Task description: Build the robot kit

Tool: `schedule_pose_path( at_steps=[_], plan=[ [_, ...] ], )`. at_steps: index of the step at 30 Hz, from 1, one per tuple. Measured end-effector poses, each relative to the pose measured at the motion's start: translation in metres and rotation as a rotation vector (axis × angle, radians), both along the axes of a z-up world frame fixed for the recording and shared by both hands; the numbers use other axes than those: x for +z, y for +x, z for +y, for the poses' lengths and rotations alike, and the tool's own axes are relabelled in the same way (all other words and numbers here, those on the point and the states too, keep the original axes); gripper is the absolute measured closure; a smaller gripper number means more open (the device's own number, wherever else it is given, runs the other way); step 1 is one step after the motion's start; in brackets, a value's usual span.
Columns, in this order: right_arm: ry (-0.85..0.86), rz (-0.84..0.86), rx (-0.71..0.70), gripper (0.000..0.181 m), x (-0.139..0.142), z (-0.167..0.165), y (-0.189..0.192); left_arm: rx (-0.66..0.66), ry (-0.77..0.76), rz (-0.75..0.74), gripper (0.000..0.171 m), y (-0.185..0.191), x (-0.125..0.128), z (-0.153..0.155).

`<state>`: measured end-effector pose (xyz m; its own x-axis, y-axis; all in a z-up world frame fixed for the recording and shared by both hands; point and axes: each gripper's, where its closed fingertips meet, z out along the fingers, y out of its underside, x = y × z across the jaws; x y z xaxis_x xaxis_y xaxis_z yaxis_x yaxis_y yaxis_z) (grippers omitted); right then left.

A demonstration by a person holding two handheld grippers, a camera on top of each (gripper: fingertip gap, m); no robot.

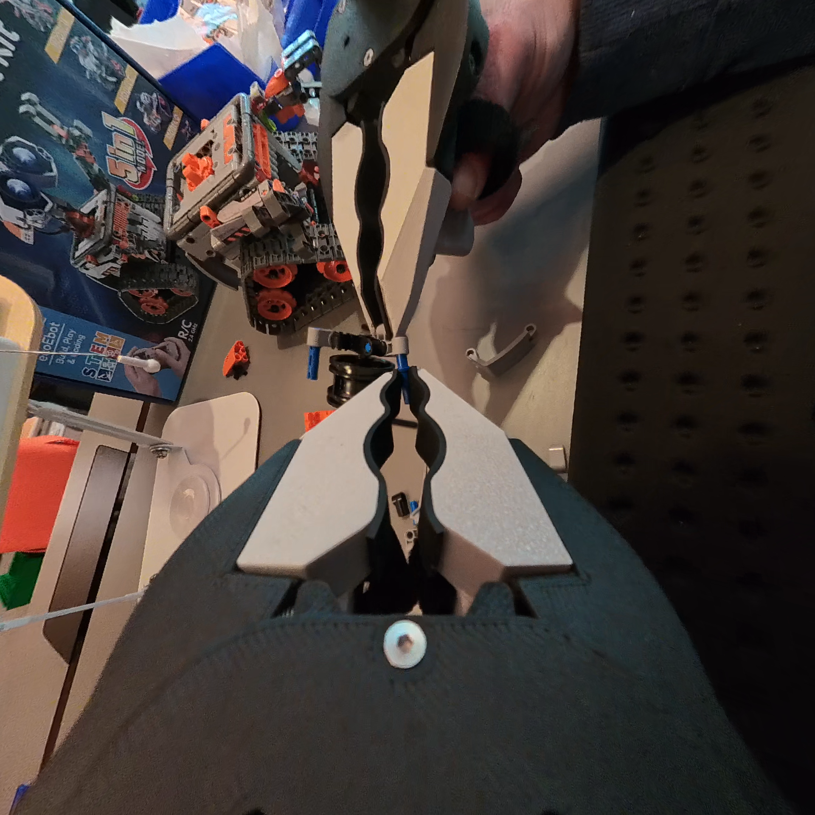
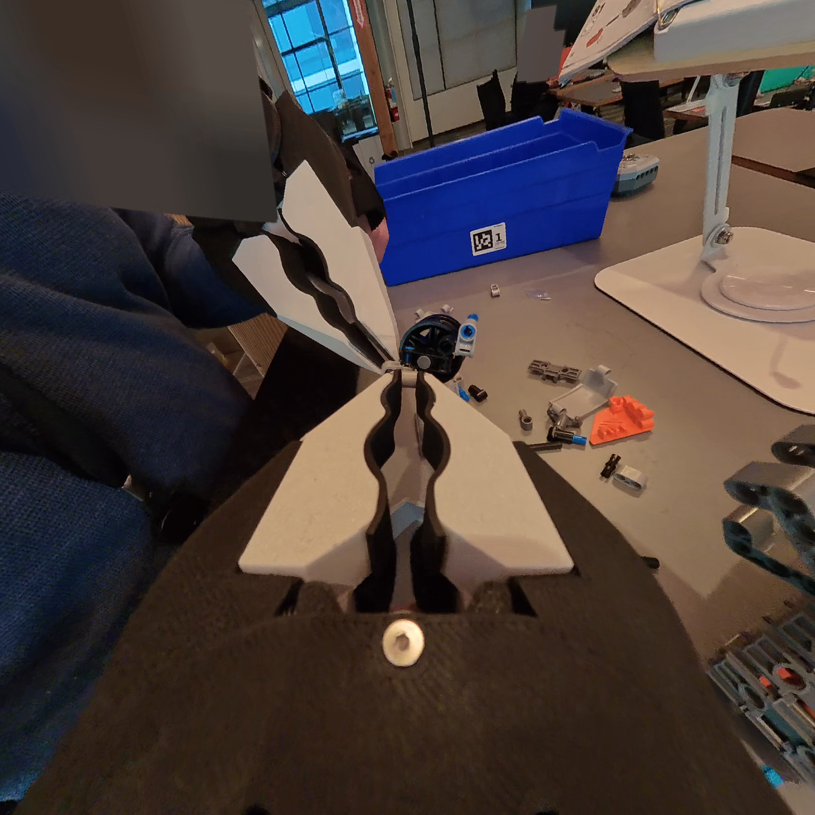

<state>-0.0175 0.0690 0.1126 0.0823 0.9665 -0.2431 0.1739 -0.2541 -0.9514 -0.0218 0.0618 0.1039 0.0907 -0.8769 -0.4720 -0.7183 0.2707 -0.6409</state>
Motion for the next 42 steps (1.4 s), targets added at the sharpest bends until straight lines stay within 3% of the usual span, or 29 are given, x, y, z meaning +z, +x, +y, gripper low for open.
schedule_pose_path(
  at_steps=[16, 30, 35, 37, 42],
  plan=[
    [0.015, -0.112, 0.017, 0.178, -0.016, -0.005, -0.003, -0.033, 0.062, 0.131, 0.171, -0.002, -0.018, -0.005],
    [0.109, -0.271, -0.023, 0.178, -0.037, -0.003, -0.011, -0.008, -0.003, 0.168, 0.171, -0.007, -0.035, -0.004],
    [0.101, -0.188, -0.048, 0.177, -0.018, 0.003, -0.002, 0.034, -0.041, 0.03, 0.169, -0.004, -0.014, 0.003],
    [0.104, -0.191, -0.067, 0.177, -0.014, 0.006, 0.008, 0.036, -0.066, -0.018, 0.153, -0.007, -0.005, 0.003],
    [0.114, -0.272, -0.06, 0.177, -0.011, 0.001, 0.039, 0.035, -0.195, -0.131, 0.138, -0.006, 0.003, 0.001]
  ],
)
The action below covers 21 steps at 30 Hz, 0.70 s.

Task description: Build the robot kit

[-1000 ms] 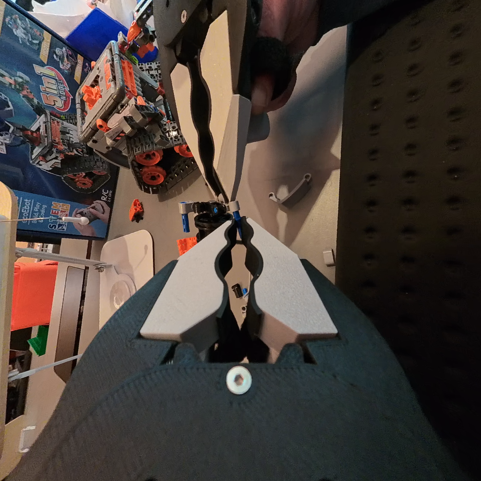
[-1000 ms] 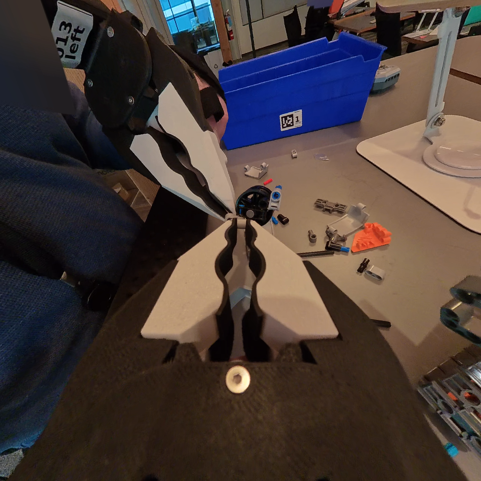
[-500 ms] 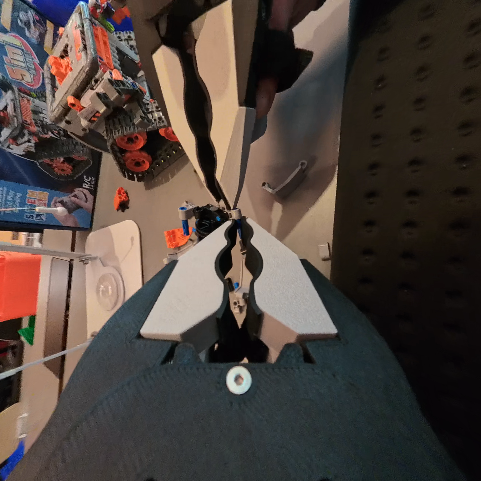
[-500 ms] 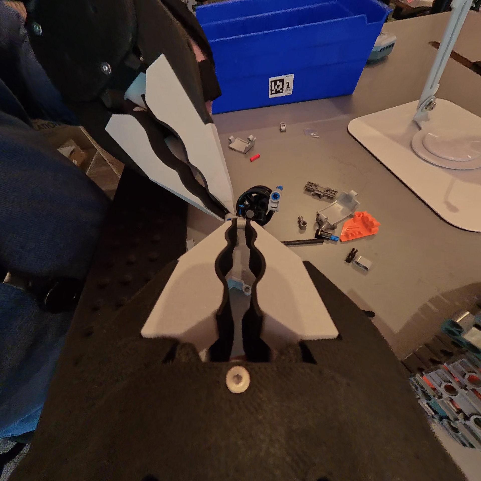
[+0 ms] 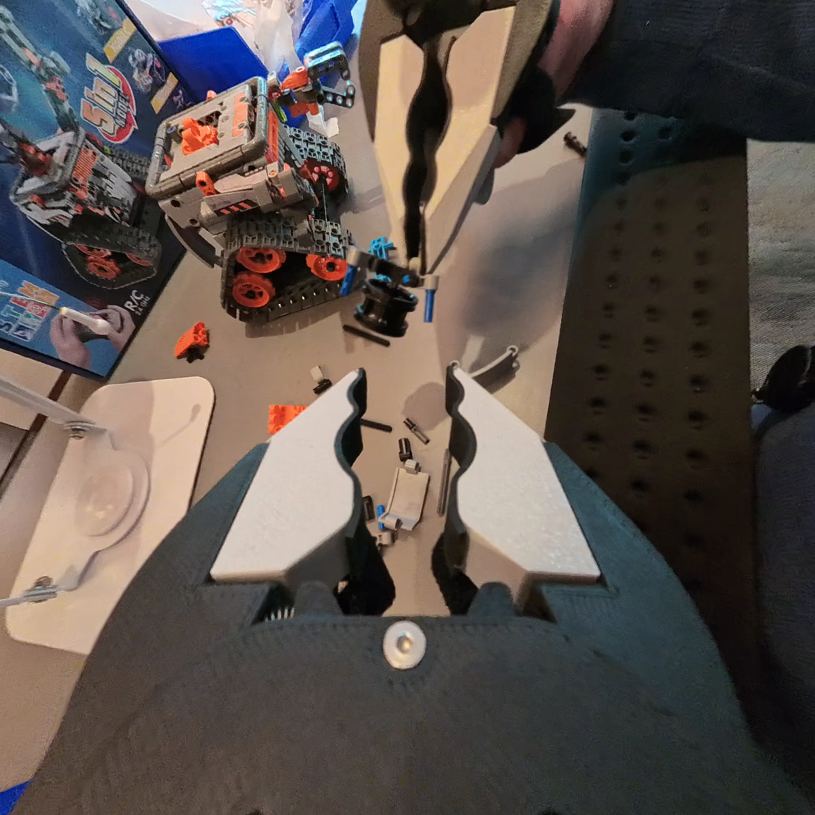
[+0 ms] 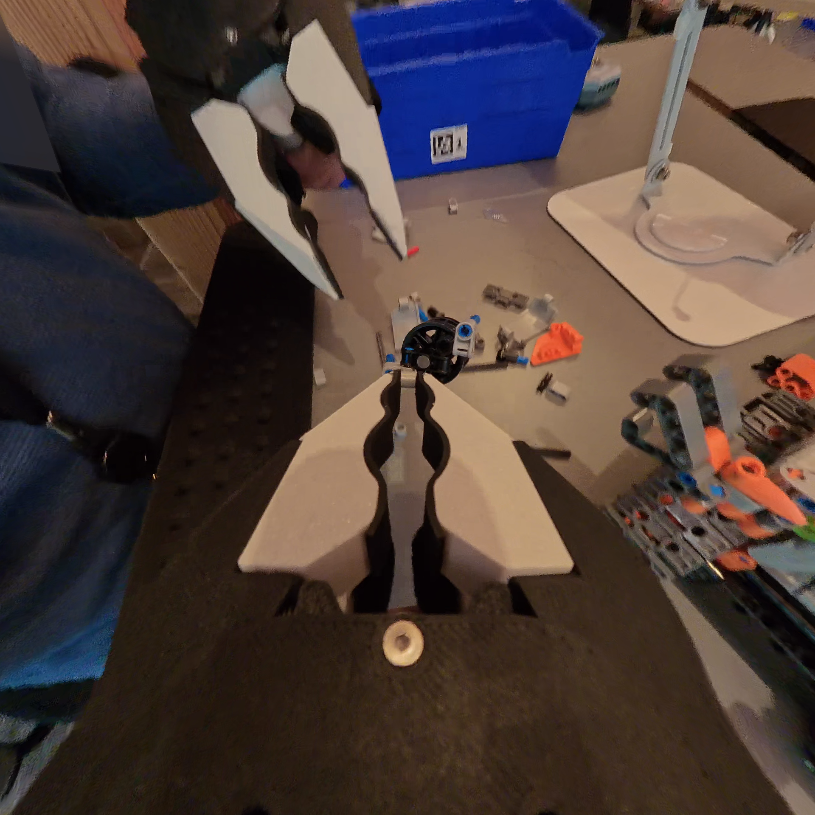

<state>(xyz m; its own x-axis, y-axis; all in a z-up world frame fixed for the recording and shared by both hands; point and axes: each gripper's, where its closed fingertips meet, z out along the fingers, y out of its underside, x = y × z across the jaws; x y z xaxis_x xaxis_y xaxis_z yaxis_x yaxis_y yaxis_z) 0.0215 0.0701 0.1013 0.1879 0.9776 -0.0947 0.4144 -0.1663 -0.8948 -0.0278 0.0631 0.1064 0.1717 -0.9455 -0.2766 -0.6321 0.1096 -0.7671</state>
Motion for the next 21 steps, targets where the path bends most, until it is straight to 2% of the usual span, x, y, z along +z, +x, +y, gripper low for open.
schedule_pose_path(
  at_steps=[3, 7, 13, 15, 21],
  plan=[
    [-0.011, -0.122, 0.038, 0.177, -0.011, -0.011, 0.014, -0.016, -0.052, 0.005, 0.133, 0.008, -0.01, -0.002],
    [-0.039, -0.271, 0.081, 0.177, -0.022, -0.022, 0.028, -0.046, -0.141, 0.046, 0.124, 0.022, -0.036, -0.011],
    [-0.082, -0.472, 0.174, 0.177, -0.046, -0.034, 0.035, -0.066, -0.203, -0.033, 0.131, 0.039, -0.036, -0.01],
    [-0.085, -0.502, 0.209, 0.177, -0.047, -0.037, 0.031, -0.093, -0.217, -0.034, 0.138, 0.044, -0.036, -0.011],
    [-0.074, -0.57, 0.276, 0.177, -0.05, -0.037, 0.025, -0.126, -0.231, -0.009, 0.139, 0.055, -0.05, -0.011]
  ],
)
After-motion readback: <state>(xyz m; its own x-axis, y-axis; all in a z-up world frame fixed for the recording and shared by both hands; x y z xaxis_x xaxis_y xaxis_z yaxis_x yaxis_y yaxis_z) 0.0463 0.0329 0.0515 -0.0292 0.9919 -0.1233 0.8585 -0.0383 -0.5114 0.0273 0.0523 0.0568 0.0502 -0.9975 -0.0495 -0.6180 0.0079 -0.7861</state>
